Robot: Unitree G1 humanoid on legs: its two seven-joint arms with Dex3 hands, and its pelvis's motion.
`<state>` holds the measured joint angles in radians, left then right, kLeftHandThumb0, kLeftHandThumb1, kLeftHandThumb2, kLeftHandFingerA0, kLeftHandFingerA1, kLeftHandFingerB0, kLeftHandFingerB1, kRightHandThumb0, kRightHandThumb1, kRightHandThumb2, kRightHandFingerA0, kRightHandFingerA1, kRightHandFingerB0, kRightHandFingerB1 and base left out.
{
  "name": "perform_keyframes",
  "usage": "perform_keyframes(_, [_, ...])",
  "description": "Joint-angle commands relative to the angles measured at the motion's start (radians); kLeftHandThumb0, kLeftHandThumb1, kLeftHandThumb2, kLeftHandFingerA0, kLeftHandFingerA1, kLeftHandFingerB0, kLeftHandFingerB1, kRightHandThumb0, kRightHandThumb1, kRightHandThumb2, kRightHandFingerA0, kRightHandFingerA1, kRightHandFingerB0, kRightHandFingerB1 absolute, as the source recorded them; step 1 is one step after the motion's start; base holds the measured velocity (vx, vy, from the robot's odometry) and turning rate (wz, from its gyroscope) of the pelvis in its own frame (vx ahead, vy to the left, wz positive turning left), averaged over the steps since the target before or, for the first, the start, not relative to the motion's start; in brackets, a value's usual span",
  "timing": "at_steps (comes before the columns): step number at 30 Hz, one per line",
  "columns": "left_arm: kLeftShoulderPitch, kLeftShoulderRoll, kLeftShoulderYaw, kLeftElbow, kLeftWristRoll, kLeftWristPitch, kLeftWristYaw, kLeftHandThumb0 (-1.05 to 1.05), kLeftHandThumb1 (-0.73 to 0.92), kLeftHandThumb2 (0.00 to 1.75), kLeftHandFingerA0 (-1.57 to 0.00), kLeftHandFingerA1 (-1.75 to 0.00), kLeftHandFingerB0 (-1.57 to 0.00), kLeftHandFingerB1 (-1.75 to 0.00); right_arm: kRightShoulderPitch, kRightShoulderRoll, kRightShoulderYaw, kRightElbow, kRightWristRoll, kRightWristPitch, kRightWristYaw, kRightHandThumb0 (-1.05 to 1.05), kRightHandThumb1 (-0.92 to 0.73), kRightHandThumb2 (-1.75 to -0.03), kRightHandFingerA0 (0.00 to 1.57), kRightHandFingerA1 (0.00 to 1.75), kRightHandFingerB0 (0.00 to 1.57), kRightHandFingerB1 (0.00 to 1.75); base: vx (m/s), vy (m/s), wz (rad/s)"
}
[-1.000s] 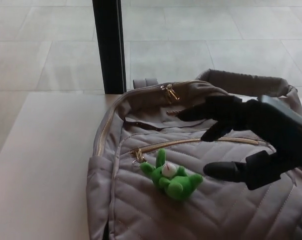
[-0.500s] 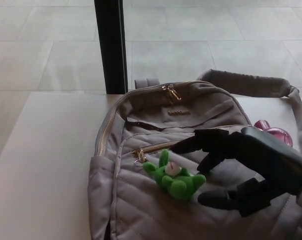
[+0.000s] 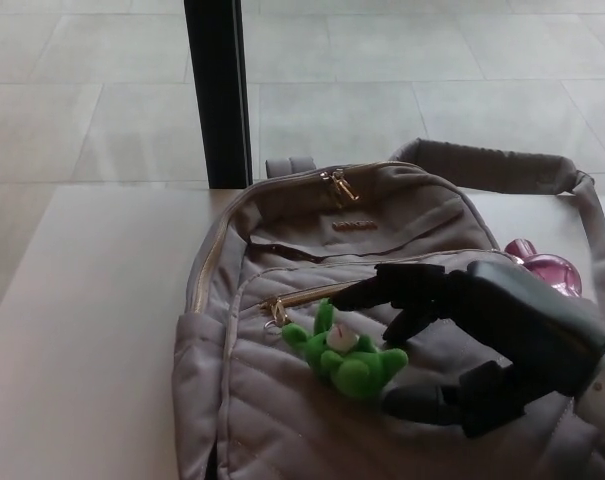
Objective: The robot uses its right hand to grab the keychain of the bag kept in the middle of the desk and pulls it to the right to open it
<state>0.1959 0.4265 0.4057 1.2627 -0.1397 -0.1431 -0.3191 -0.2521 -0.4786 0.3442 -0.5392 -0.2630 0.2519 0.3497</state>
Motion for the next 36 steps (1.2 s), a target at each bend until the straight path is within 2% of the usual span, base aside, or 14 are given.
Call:
perform_keyframes(1, [-0.004, 0.008, 0.007, 0.004, -0.019, -0.001, -0.001, -0.55, 0.57, 0.91, -0.52, -0.63, -0.38, -0.52, -0.008, 0.007, 0.014, -0.011, -0.061, 0.032, 0.027, -0.67, -0.6, -0.59, 0.72, 0.68, 0.45, 0.39, 0.0, 0.0, 0.0])
perform_keyframes(3, [-0.003, 0.009, 0.009, 0.014, -0.018, -0.012, -0.014, -0.55, 0.71, 0.61, -0.56, -0.53, -0.42, -0.38, -0.004, 0.01, 0.015, -0.006, -0.073, 0.029, 0.024, -0.68, -0.45, -0.88, 0.72, 0.74, 0.4, 0.52, 0.0, 0.0, 0.0])
perform_keyframes(9, [-0.004, 0.008, -0.004, 0.015, -0.005, -0.022, 0.006, -0.57, 0.58, 0.92, -0.52, -0.63, -0.38, -0.52, 0.015, -0.029, 0.026, 0.014, -0.115, -0.003, 0.049, -0.71, -0.58, -0.58, 0.74, 0.77, 0.4, 0.41, 0.0, 0.0, 0.0])
perform_keyframes(10, [-0.006, 0.013, -0.009, 0.004, -0.003, -0.019, 0.004, -0.55, 0.73, 0.62, -0.57, -0.52, -0.44, -0.39, 0.017, -0.048, 0.045, 0.007, -0.159, 0.021, 0.065, -0.73, -0.57, -0.58, 0.74, 0.78, 0.37, 0.4, 0.0, 0.0, 0.0])
perform_keyframes(16, [-0.007, 0.013, -0.02, -0.007, 0.001, -0.016, 0.017, -0.55, 0.73, 0.62, -0.61, -0.54, -0.46, -0.4, 0.025, -0.044, 0.09, 0.008, -0.213, 0.032, 0.073, -0.68, -0.56, -0.57, 0.94, 0.9, 0.33, 0.41, 0.0, 0.0, 0.0])
perform_keyframes(17, [-0.01, 0.014, -0.025, -0.006, 0.005, -0.019, 0.018, -0.55, 0.73, 0.62, -0.62, -0.55, -0.46, -0.39, 0.02, -0.039, 0.105, 0.008, -0.232, 0.028, 0.072, -0.71, -0.44, -0.86, 0.96, 0.92, 0.26, 0.49, 0.0, 0.0, 0.0])
perform_keyframes(22, [-0.012, 0.019, -0.035, -0.005, 0.007, -0.026, 0.007, -0.56, 0.75, 0.63, -0.6, -0.54, -0.43, -0.39, -0.004, -0.019, 0.144, 0.017, -0.269, 0.026, 0.087, -0.7, -0.59, -0.58, 0.98, 0.87, 0.31, 0.4, 0.0, 0.0, 0.0])
perform_keyframes(25, [-0.018, 0.017, -0.025, 0.002, -0.004, -0.017, 0.012, -0.6, 0.59, 0.94, -0.57, -0.65, -0.38, -0.53, -0.021, -0.006, 0.166, 0.019, -0.296, 0.03, 0.091, -0.68, -0.61, -0.59, 0.95, 0.86, 0.31, 0.39, 0.0, 0.0, 0.0])
perform_keyframes(26, [-0.022, 0.018, -0.026, 0.008, -0.002, -0.011, 0.016, -0.57, 0.74, 0.63, -0.63, -0.52, -0.44, -0.38, -0.02, -0.004, 0.168, 0.019, -0.301, 0.027, 0.092, -0.63, -0.63, -0.59, 0.93, 0.87, 0.29, 0.41, 0.0, 0.0, 0.0])
perform_keyframes(27, [-0.023, 0.018, -0.032, 0.012, 0.005, -0.015, 0.024, -0.58, 0.74, 0.63, -0.62, -0.5, -0.44, -0.38, -0.017, -0.003, 0.169, 0.023, -0.309, 0.017, 0.084, -0.6, -0.5, -0.88, 0.95, 0.95, 0.24, 0.52, 0.0, 0.0, 0.0])
perform_keyframes(30, [-0.018, 0.018, -0.041, 0.008, 0.014, -0.033, 0.029, -0.57, 0.76, 0.64, -0.63, -0.5, -0.45, -0.39, 0.005, 0.003, 0.159, 0.035, -0.321, -0.02, 0.045, -0.4, -0.7, -0.61, 1.06, 1.08, 0.4, 0.43, 0.0, 0.0, 0.0])
perform_keyframes(33, [-0.007, 0.019, -0.043, -0.009, 0.006, -0.045, 0.011, -0.59, 0.76, 0.63, -0.6, -0.52, -0.43, -0.38, 0.049, 0.011, 0.138, 0.053, -0.339, -0.06, -0.022, -0.26, -0.67, -0.86, 1.12, 1.46, 0.62, 0.55, 0.0, 0.0, 0.0])
perform_keyframes(34, [-0.01, 0.017, -0.04, -0.007, 0.003, -0.039, 0.021, -0.6, 0.59, 0.96, -0.57, -0.65, -0.4, -0.54, 0.055, 0.009, 0.132, 0.06, -0.351, -0.066, -0.031, -0.23, -0.64, -0.96, 1.1, 1.61, 0.66, 0.58, 0.0, 0.0, 0.0])
perform_keyframes(36, [-0.015, 0.014, -0.039, 0.01, 0.003, -0.046, 0.009, -0.59, 0.75, 0.63, -0.62, -0.5, -0.44, -0.39, 0.059, -0.007, 0.117, 0.07, -0.373, -0.083, -0.039, -0.26, -0.63, -0.95, 1.05, 1.74, 0.67, 0.59, 0.0, 0.0, 0.0])
